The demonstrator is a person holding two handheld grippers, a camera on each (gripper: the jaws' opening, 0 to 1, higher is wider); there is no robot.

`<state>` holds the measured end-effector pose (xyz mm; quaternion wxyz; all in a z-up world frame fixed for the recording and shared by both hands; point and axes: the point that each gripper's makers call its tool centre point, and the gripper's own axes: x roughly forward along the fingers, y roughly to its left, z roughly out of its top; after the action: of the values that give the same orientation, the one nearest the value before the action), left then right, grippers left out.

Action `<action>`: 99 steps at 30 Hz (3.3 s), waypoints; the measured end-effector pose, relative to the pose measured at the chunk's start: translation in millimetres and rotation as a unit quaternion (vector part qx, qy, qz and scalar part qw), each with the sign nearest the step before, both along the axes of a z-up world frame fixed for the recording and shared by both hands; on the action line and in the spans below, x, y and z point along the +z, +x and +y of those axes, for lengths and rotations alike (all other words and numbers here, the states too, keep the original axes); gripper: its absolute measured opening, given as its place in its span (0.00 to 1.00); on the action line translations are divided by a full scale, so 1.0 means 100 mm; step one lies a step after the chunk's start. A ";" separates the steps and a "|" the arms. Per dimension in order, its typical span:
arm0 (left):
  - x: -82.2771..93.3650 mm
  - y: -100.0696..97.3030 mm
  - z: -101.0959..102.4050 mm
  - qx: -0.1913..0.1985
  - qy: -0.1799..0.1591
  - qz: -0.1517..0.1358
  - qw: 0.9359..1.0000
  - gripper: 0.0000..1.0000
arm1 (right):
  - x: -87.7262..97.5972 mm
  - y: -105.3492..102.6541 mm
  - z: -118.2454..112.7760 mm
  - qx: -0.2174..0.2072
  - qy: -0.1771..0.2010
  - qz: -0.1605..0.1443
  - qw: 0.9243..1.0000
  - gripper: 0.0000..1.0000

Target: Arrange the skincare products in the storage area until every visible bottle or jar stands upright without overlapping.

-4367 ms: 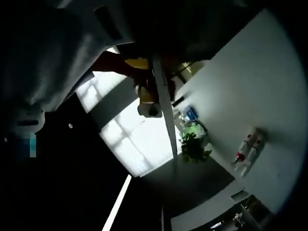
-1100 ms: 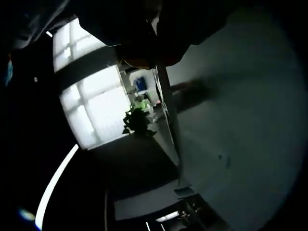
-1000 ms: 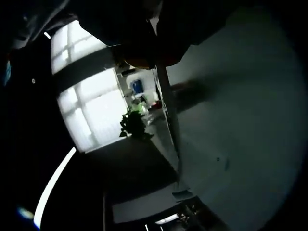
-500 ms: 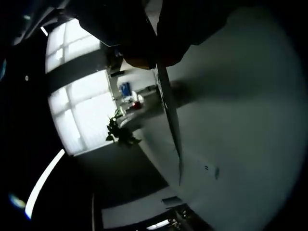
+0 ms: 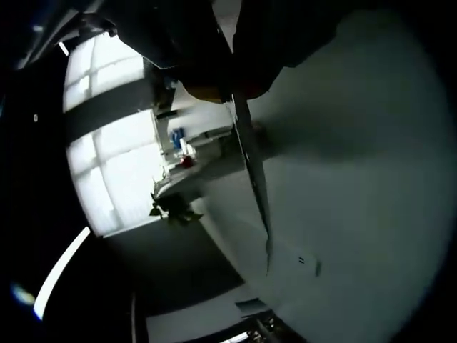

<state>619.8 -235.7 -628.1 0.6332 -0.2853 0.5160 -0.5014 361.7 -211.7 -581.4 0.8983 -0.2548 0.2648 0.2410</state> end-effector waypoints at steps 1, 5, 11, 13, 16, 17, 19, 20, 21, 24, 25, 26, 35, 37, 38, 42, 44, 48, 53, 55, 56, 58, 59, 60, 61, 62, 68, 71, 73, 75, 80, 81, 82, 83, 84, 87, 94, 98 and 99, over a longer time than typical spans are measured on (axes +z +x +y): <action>-0.02 0.00 -0.01 -0.002 0.001 0.000 1.000 0.00 | -0.01 0.00 0.00 -0.001 0.001 0.002 1.000 0.33; -0.11 0.01 -0.07 -0.006 0.007 0.004 1.000 0.00 | -0.03 0.00 -0.03 -0.004 -0.005 0.006 1.000 0.32; -0.23 0.04 -0.15 -0.008 0.019 0.003 1.000 0.00 | -0.02 0.01 -0.07 -0.012 -0.006 0.004 1.000 0.30; -0.25 0.04 -0.18 -0.009 0.020 0.005 1.000 0.00 | -0.03 0.00 -0.08 -0.012 -0.010 0.004 1.000 0.30; -0.31 0.04 -0.22 -0.015 0.027 0.006 1.000 0.00 | -0.04 0.00 -0.08 -0.013 -0.011 0.007 1.000 0.30; -0.33 0.04 -0.23 -0.015 0.028 0.005 0.999 0.00 | -0.04 0.00 -0.09 -0.013 -0.013 0.008 1.000 0.29; -0.36 0.06 -0.24 -0.014 0.032 0.007 0.999 0.00 | -0.04 0.01 -0.10 -0.015 -0.012 0.008 1.000 0.29; -0.37 0.06 -0.24 -0.013 0.033 0.008 0.999 0.00 | -0.04 0.01 -0.10 -0.016 -0.012 0.009 1.000 0.29; -0.39 0.07 -0.25 -0.013 0.035 0.007 0.999 0.00 | -0.04 0.01 -0.10 -0.016 -0.011 0.009 1.000 0.29; -0.46 0.08 -0.26 -0.018 0.045 0.006 0.999 0.00 | -0.06 0.01 -0.09 -0.014 -0.013 0.012 1.000 0.29; -0.47 0.07 -0.26 -0.019 0.047 0.005 0.999 0.00 | -0.06 0.01 -0.09 -0.014 -0.013 0.012 1.000 0.29; -0.50 0.07 -0.27 -0.021 0.052 0.003 0.998 0.00 | -0.07 0.00 -0.10 -0.015 -0.014 0.013 1.000 0.29; -0.57 0.06 -0.33 -0.025 0.063 -0.001 0.998 0.00 | -0.08 0.00 -0.11 -0.019 -0.013 0.017 1.000 0.27; -0.59 0.06 -0.33 -0.027 0.064 0.003 0.998 0.00 | -0.08 0.00 -0.12 -0.020 -0.011 0.018 1.000 0.27; -0.60 0.07 -0.33 -0.028 0.066 0.003 0.997 0.00 | -0.09 0.00 -0.12 -0.020 -0.012 0.019 1.000 0.26; -0.62 0.07 -0.31 -0.031 0.078 -0.002 0.996 0.00 | -0.10 -0.01 -0.11 -0.016 -0.015 0.023 0.999 0.26; -0.61 0.08 -0.31 -0.032 0.080 -0.010 0.996 0.00 | -0.10 -0.01 -0.10 -0.015 -0.015 0.023 1.000 0.25; -0.55 0.12 -0.33 -0.028 0.070 -0.011 0.997 0.07 | -0.11 -0.01 -0.10 -0.013 -0.016 0.024 0.999 0.25; -0.61 0.19 -0.27 -0.033 0.098 -0.033 0.994 0.13 | -0.11 -0.02 -0.06 -0.003 -0.021 0.025 0.999 0.25; -0.62 0.17 -0.23 -0.036 0.106 -0.035 0.993 0.12 | -0.12 -0.02 -0.06 -0.002 -0.023 0.026 0.999 0.24; -0.62 0.15 -0.22 -0.038 0.109 -0.035 0.993 0.12 | -0.12 -0.02 -0.06 -0.002 -0.022 0.026 0.999 0.24; -0.66 0.16 -0.15 -0.044 0.124 -0.039 0.991 0.12 | -0.12 -0.02 -0.06 0.000 -0.023 0.027 0.999 0.24; -0.68 0.17 -0.11 -0.047 0.134 -0.045 0.989 0.12 | -0.12 -0.02 -0.05 0.001 -0.024 0.028 0.999 0.24; -0.69 0.19 -0.08 -0.048 0.139 -0.053 0.988 0.12 | -0.12 -0.02 -0.05 0.002 -0.025 0.028 0.999 0.24; -0.70 0.20 -0.07 -0.050 0.143 -0.056 0.987 0.13 | -0.12 -0.02 -0.05 0.002 -0.025 0.027 0.999 0.24; -0.72 0.21 -0.03 -0.055 0.157 -0.065 0.984 0.14 | -0.12 -0.02 -0.04 0.003 -0.025 0.027 0.999 0.24; -0.74 0.22 0.02 -0.133 0.210 -0.152 0.957 0.23 | -0.12 -0.03 -0.04 0.004 -0.025 0.028 0.999 0.24; -0.71 0.30 -0.02 -0.132 0.225 -0.184 0.948 0.33 | -0.12 -0.03 -0.04 0.005 -0.026 0.028 0.999 0.23; -0.71 0.31 -0.02 -0.138 0.236 -0.194 0.942 0.36 | -0.12 -0.03 -0.05 0.003 -0.026 0.028 0.999 0.23; -0.71 0.32 -0.01 -0.153 0.246 -0.211 0.934 0.36 | -0.12 -0.03 -0.05 0.003 -0.026 0.028 0.999 0.23; -0.74 0.39 0.02 -0.158 0.263 -0.232 0.923 0.37 | -0.12 -0.03 -0.04 0.004 -0.026 0.028 0.999 0.23; -0.75 0.42 0.03 -0.157 0.266 -0.234 0.922 0.36 | -0.12 -0.03 -0.05 0.003 -0.027 0.028 0.999 0.23; -0.75 0.43 0.03 -0.156 0.267 -0.235 0.922 0.36 | -0.12 -0.03 -0.05 0.003 -0.027 0.028 0.999 0.22; -0.76 0.45 0.03 -0.154 0.268 -0.234 0.922 0.36 | -0.12 -0.03 -0.05 0.003 -0.026 0.027 0.999 0.22; -0.76 0.45 0.03 -0.155 0.268 -0.235 0.921 0.38 | -0.12 -0.03 -0.05 0.003 -0.026 0.027 0.999 0.22; -0.77 0.50 0.02 -0.155 0.273 -0.251 0.915 0.41 | -0.12 -0.03 -0.04 0.004 -0.026 0.028 0.999 0.22; -0.79 0.50 0.04 -0.163 0.275 -0.264 0.910 0.45 | -0.11 -0.02 -0.06 0.000 -0.026 0.027 0.999 0.22; -0.73 0.46 0.12 -0.174 0.272 -0.280 0.904 0.49 | -0.10 -0.02 -0.06 0.000 -0.025 0.025 0.999 0.22; -0.69 0.43 0.14 -0.175 0.269 -0.285 0.903 0.50 | -0.09 -0.01 -0.06 0.000 -0.024 0.022 0.999 0.22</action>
<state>662.7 -221.5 -697.1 0.7079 0.1458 0.4708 -0.5059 360.7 -217.8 -590.8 0.8859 -0.2705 0.2906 0.2400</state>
